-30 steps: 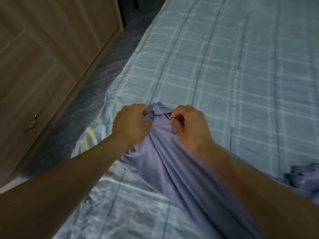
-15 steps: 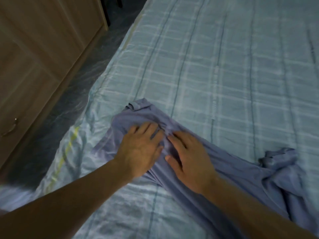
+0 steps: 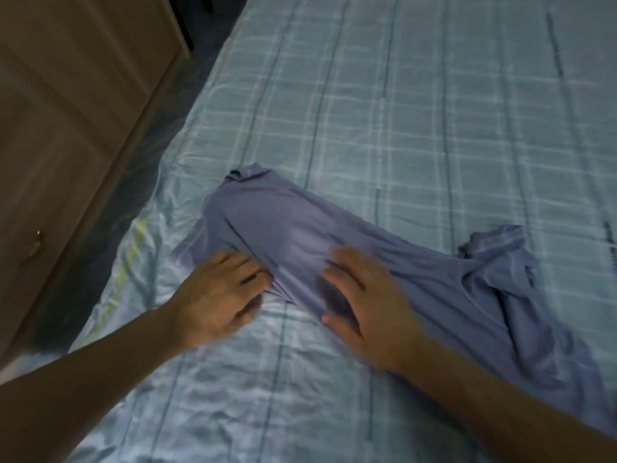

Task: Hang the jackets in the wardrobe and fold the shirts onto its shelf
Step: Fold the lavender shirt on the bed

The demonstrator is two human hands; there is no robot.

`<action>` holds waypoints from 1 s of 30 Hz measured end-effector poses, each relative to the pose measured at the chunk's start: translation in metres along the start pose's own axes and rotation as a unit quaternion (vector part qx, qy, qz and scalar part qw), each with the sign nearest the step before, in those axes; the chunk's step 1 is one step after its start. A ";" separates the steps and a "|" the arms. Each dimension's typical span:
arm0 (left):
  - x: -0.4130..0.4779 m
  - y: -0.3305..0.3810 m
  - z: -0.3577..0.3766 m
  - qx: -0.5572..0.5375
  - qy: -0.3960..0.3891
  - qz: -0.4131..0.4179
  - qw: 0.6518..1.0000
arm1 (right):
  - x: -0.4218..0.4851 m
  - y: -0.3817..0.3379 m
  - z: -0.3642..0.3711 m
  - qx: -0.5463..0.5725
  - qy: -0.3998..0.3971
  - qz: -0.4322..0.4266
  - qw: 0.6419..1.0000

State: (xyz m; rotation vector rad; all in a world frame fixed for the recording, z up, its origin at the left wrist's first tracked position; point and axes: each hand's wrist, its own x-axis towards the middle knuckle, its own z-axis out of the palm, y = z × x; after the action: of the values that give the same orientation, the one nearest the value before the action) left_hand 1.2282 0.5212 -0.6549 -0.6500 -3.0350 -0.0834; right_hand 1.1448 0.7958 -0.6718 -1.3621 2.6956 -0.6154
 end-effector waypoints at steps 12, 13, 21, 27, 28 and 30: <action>-0.030 -0.037 -0.022 0.002 -0.058 0.044 0.997 | -0.024 0.015 0.006 -0.006 -0.099 0.064 0.993; -0.035 -0.044 -0.030 0.006 -0.076 0.048 0.996 | -0.022 0.019 0.003 -0.012 -0.106 0.069 0.992; -0.042 -0.013 -0.019 0.047 -0.096 -0.018 0.994 | -0.034 0.046 -0.025 0.010 -0.056 0.114 0.992; -0.019 0.043 0.004 -0.021 -0.066 -0.019 0.997 | -0.083 0.099 -0.073 -0.058 0.073 0.276 0.957; -0.015 0.051 0.003 -0.030 -0.061 -0.017 0.998 | -0.093 0.107 -0.076 -0.062 0.039 0.320 0.945; -0.006 0.070 0.003 -0.044 -0.061 0.004 0.997 | -0.109 0.119 -0.078 -0.044 -0.005 0.381 0.923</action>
State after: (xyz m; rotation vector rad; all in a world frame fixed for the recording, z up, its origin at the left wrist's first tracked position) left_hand 1.2620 0.5824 -0.6552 -0.6985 -3.1613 -0.1853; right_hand 1.1029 0.9696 -0.6581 -0.2285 2.9294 -0.3939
